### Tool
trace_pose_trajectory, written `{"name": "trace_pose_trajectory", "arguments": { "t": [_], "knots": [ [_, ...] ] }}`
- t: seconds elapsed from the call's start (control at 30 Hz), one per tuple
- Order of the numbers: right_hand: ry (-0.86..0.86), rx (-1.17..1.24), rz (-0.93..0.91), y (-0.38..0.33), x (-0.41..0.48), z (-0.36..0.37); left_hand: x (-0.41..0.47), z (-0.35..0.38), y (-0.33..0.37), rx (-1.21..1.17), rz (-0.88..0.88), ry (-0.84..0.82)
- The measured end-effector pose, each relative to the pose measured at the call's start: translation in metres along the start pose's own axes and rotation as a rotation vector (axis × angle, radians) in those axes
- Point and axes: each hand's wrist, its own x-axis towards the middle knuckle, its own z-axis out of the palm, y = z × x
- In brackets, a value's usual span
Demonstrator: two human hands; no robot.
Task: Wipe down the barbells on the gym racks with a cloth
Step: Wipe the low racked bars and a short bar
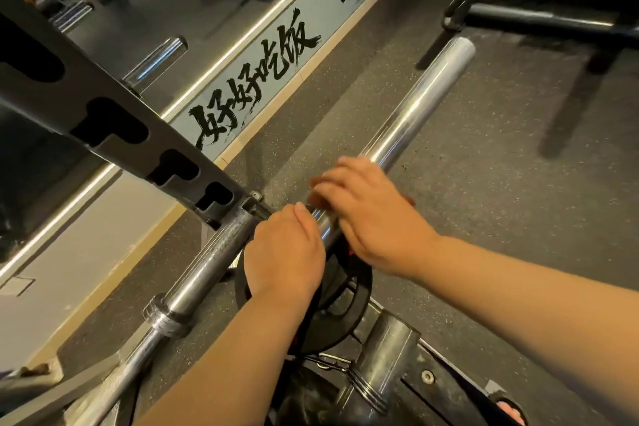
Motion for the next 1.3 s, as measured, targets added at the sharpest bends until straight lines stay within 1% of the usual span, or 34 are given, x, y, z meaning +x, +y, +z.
{"name": "trace_pose_trajectory", "arguments": {
  "t": [0.03, 0.07, 0.1, 0.13, 0.17, 0.3, 0.37, 0.4, 0.43, 0.47, 0.53, 0.6, 0.63, 0.67, 0.7, 0.77, 0.83, 0.9, 0.97, 1.0, 1.03, 1.1, 1.17, 1.2, 1.23, 1.3],
  "knots": [
    [-0.06, -0.003, -0.108, 0.006, 0.0, -0.004, 0.0, 0.0, 0.0, 0.011, -0.006, -0.003],
    [-0.105, -0.02, -0.17, 0.016, 0.004, -0.01, 0.0, 0.0, 0.0, 0.016, -0.012, -0.006],
    [-0.148, -0.035, -0.168, 0.028, 0.009, -0.017, 0.0, 0.001, 0.001, 0.018, -0.019, -0.008],
    [-0.158, -0.042, -0.117, 0.039, 0.016, -0.026, 0.0, 0.001, 0.0, 0.017, -0.024, -0.006],
    [-0.129, -0.037, -0.047, 0.053, 0.02, -0.033, 0.0, 0.0, 0.001, 0.008, -0.023, -0.004],
    [0.098, -0.028, 0.283, 0.102, 0.032, -0.053, -0.003, -0.001, 0.002, 0.002, -0.002, 0.022],
    [0.184, -0.001, 0.444, 0.095, 0.042, -0.046, -0.003, 0.0, 0.003, 0.034, 0.008, 0.014],
    [0.202, 0.011, 0.485, 0.082, 0.044, -0.039, -0.003, 0.0, 0.004, 0.056, 0.01, 0.0],
    [0.2, 0.001, 0.457, 0.067, 0.042, -0.031, -0.003, 0.0, 0.006, 0.074, 0.01, -0.019],
    [0.176, -0.011, 0.361, 0.05, 0.036, -0.023, -0.004, -0.001, 0.007, 0.09, 0.008, -0.042],
    [0.055, 0.047, 0.109, 0.023, 0.017, -0.016, -0.004, -0.005, 0.01, 0.145, 0.0, -0.049],
    [-0.069, 0.116, -0.083, 0.025, 0.008, -0.022, -0.002, -0.011, 0.017, 0.166, -0.028, -0.045],
    [-0.112, 0.128, -0.125, 0.037, 0.01, -0.029, 0.003, -0.012, 0.019, 0.162, -0.031, -0.078],
    [-0.139, 0.131, -0.116, 0.052, 0.016, -0.035, 0.01, -0.01, 0.021, 0.144, -0.014, -0.109],
    [-0.123, 0.122, -0.056, 0.068, 0.022, -0.04, 0.016, -0.006, 0.022, 0.108, 0.028, -0.128],
    [-0.002, 0.082, 0.122, 0.108, 0.032, -0.053, 0.02, 0.0, 0.027, 0.058, 0.092, -0.13],
    [0.127, 0.038, 0.308, 0.14, 0.037, -0.065, 0.013, 0.004, 0.032, 0.079, 0.108, -0.055],
    [0.21, 0.056, 0.409, 0.147, 0.038, -0.066, 0.01, 0.005, 0.032, 0.115, 0.11, -0.014],
    [0.246, 0.135, 0.451, 0.124, 0.037, -0.057, 0.012, 0.005, 0.032, 0.195, 0.126, 0.003],
    [0.225, 0.172, 0.431, 0.106, 0.033, -0.051, 0.013, 0.004, 0.033, 0.18, 0.115, -0.005],
    [0.185, 0.198, 0.359, 0.09, 0.027, -0.044, 0.014, 0.004, 0.035, 0.169, 0.113, -0.016],
    [0.078, 0.198, 0.121, 0.066, 0.012, -0.03, 0.016, 0.005, 0.043, 0.146, 0.142, -0.022],
    [-0.023, 0.134, -0.07, 0.072, 0.008, -0.029, 0.026, 0.009, 0.056, 0.157, 0.22, -0.014],
    [-0.058, 0.105, -0.11, 0.082, 0.012, -0.038, 0.033, 0.012, 0.061, 0.167, 0.243, 0.0],
    [-0.089, 0.088, -0.106, 0.094, 0.017, -0.047, 0.039, 0.016, 0.065, 0.191, 0.276, 0.01],
    [-0.056, 0.086, 0.004, 0.12, 0.027, -0.062, 0.043, 0.02, 0.07, 0.224, 0.285, 0.002]
  ]
}}
